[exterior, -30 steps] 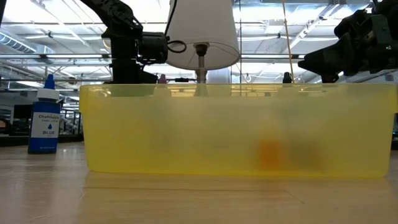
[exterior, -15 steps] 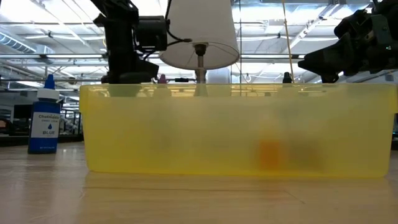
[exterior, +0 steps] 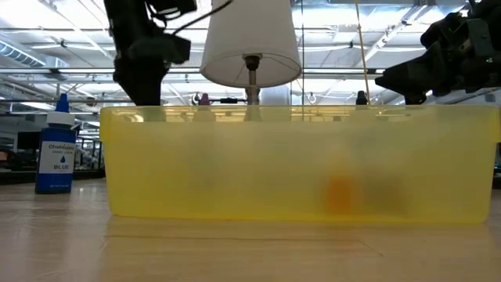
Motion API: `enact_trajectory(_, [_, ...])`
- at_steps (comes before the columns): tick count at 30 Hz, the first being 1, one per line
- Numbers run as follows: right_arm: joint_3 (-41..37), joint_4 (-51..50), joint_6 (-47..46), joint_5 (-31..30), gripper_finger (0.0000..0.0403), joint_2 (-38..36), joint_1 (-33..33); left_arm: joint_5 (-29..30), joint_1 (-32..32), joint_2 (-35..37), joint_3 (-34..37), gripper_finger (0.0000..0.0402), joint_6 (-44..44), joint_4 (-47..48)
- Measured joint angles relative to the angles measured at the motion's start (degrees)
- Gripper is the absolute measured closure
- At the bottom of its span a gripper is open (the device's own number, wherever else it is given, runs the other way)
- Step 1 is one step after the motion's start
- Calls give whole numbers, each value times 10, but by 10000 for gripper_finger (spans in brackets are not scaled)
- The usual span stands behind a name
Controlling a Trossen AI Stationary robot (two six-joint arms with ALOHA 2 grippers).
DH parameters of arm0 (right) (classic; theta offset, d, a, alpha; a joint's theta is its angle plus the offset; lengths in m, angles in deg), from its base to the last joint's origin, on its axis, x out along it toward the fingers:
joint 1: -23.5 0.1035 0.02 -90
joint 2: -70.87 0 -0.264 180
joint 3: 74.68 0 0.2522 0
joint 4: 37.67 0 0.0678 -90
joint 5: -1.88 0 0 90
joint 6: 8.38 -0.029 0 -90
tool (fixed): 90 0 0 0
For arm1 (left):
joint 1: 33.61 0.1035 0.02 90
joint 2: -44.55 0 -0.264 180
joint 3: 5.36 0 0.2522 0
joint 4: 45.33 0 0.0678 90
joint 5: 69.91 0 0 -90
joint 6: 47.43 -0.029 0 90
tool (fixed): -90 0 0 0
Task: Pick & Place food coloring
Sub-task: Put the large green food coloring bottle into the transparent bin
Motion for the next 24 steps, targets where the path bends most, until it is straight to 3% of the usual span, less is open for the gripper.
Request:
enact_trajectory(9, [0, 1, 0, 0, 291, 0, 0, 1, -104, -3, -109, 260, 9, -12])
enact_trajectory(16, [0, 1, 0, 0, 291, 1, 0, 70, -177, -27, -201, 260, -30, -6])
enact_trajectory(24, [0, 1, 0, 0, 291, 1, 0, 76, -170, -132, -314, 260, -142, -5])
